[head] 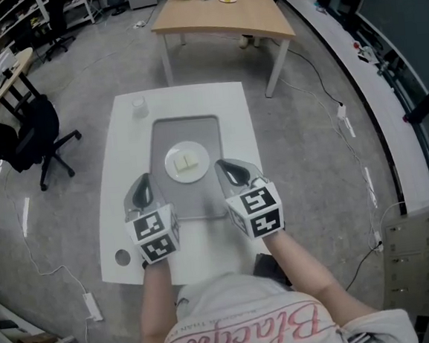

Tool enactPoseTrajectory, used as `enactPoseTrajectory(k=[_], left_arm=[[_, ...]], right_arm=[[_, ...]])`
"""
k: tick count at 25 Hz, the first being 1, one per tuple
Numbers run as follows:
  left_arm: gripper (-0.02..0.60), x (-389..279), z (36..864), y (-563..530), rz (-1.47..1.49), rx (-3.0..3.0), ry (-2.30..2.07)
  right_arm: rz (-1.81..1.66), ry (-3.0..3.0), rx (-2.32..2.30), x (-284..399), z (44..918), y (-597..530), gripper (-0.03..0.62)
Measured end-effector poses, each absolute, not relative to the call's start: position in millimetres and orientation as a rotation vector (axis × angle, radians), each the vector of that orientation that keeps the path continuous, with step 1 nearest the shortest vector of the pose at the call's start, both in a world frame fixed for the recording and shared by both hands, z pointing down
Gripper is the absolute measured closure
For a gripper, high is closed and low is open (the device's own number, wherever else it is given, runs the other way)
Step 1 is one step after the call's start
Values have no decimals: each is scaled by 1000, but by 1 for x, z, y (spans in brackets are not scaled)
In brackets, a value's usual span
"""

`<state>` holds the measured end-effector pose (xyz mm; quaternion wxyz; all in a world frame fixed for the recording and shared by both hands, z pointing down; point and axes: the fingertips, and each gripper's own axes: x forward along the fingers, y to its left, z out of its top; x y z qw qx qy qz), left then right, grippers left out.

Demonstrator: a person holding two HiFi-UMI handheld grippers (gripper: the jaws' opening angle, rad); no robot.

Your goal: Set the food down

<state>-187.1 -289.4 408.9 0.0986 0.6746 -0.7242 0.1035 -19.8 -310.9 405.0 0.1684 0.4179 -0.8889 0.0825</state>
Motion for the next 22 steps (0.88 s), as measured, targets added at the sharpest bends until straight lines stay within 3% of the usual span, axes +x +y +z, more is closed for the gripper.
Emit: enactPoseTrajectory(k=[14,22], left_arm=[[581,-165,307,-218,9,2216,-2359],[581,-152,297,-191,-88,2282,-2387]], right_arm=[[-41,-2787,1135,-8,332,-237,592],[-210,-2889,1147,-11,308,-210,592]])
